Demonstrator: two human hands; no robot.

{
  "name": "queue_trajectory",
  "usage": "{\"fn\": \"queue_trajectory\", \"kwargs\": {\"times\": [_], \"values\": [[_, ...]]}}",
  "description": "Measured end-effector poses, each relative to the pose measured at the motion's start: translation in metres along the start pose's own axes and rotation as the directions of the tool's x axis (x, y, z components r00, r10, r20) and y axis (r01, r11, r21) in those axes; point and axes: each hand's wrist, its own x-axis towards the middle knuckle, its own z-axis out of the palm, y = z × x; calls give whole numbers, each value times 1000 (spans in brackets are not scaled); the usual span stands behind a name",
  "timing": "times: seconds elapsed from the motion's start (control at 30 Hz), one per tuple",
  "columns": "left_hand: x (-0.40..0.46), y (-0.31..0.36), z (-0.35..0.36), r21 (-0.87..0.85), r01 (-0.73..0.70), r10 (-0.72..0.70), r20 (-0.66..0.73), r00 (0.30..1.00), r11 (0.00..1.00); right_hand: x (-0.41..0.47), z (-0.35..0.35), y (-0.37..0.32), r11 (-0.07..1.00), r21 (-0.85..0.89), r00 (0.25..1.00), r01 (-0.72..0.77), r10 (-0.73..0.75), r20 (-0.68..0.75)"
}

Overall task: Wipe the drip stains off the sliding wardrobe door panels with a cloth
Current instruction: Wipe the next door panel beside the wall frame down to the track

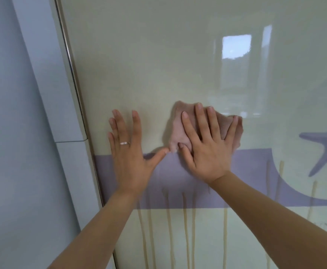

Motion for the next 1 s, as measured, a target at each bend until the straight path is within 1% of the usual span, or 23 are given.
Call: {"fn": "queue_trajectory", "kwargs": {"times": [0.07,0.23,0.43,0.5,0.6,0.7,0.8,0.9,0.97,1.0], "values": [[-18,-7,3,8,-21,21,15,1000,1000,0,2,1,1000,-7,1000,-4,4,-13],[-70,-26,14,95,21,-17,-44,999,995,-10,5,-4,997,5,996,74,-74,-51],[-127,-48,34,152,145,-130,-99,986,978,-52,15,-26,988,15,986,153,-152,-64],[-141,-55,42,119,180,-169,-96,981,976,-70,20,-36,986,7,983,168,-167,-71],[-148,-62,46,21,179,-176,-98,980,984,-89,29,-46,984,-4,980,177,-177,-96],[-157,-68,50,-31,115,-118,-159,980,993,-114,33,-56,983,-30,974,180,-182,-134],[-156,-70,49,-34,101,-105,-161,981,994,-135,36,-62,986,-29,977,162,-165,-133],[-155,-74,48,-39,94,-99,-124,987,995,-151,36,-64,986,-29,984,165,-167,-64],[-152,-76,46,-20,101,-103,-110,989,995,-130,26,-58,982,-26,982,188,-188,26],[-152,-76,45,-8,103,-103,-107,989,995,-115,22,-53,986,-22,984,168,-166,59]]}}
